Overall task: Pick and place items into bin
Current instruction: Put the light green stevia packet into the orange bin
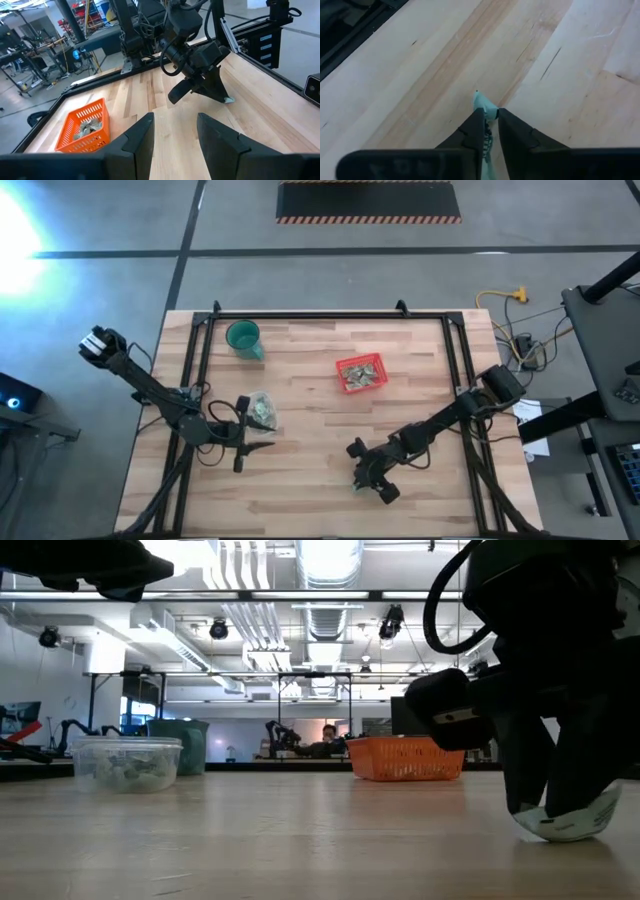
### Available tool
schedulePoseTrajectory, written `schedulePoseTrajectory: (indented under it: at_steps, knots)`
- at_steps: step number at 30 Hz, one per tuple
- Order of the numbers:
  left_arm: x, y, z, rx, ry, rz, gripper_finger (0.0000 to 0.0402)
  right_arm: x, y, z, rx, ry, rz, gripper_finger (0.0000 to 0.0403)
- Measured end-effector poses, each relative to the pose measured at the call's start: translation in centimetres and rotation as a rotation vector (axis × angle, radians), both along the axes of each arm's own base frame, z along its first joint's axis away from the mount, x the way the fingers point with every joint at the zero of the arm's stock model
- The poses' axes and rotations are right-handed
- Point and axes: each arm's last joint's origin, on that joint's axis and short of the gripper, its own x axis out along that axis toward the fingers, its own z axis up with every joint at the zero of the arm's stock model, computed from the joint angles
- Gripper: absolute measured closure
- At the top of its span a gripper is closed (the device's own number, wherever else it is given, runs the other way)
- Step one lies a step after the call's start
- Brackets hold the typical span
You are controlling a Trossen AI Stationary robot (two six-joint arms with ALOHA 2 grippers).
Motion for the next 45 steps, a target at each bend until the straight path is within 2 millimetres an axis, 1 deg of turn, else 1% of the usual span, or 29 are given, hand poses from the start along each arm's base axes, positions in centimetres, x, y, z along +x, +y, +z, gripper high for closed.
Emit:
schedulePoseTrajectory:
  at_steps: [10,18,22,27,30,33,38,41,45]
  knots:
    - [0.0,0.0,0.0,0.000,0.000,0.000,0.0269,0.0,0.0,0.0,-0.012,-0.012,0.016,0.0391]
    - [0.0,0.0,0.0,-0.001,-0.001,0.000,0.0269,-0.2,-0.1,0.5,-0.029,-0.006,0.023,0.0394]
    - [0.0,0.0,0.0,0.009,-0.003,-0.001,0.0269,-0.6,-0.5,2.0,-0.060,-0.020,0.012,0.0394]
    - [0.0,0.0,0.1,0.014,-0.005,-0.002,0.0269,-1.3,-1.1,4.8,-0.131,-0.100,-0.012,0.0394]
    - [0.0,0.0,0.1,0.014,-0.005,-0.002,0.0269,-1.7,-1.6,6.5,-0.207,-0.167,-0.040,0.0394]
    - [0.0,0.0,0.1,0.015,-0.004,-0.002,0.0269,-2.2,-2.4,7.9,-0.340,-0.236,-0.115,0.0394]
    - [0.0,0.0,0.1,0.014,-0.006,-0.001,0.0269,-2.5,-4.6,9.8,-0.605,-0.333,-0.267,0.0394]
    - [0.0,0.1,0.1,0.015,-0.005,-0.001,0.0269,-2.3,-6.3,10.7,-0.661,-0.353,-0.317,0.0394]
    - [0.0,0.0,0.1,0.015,-0.006,0.001,0.0269,-1.7,-9.5,11.0,-0.685,-0.328,-0.413,0.0394]
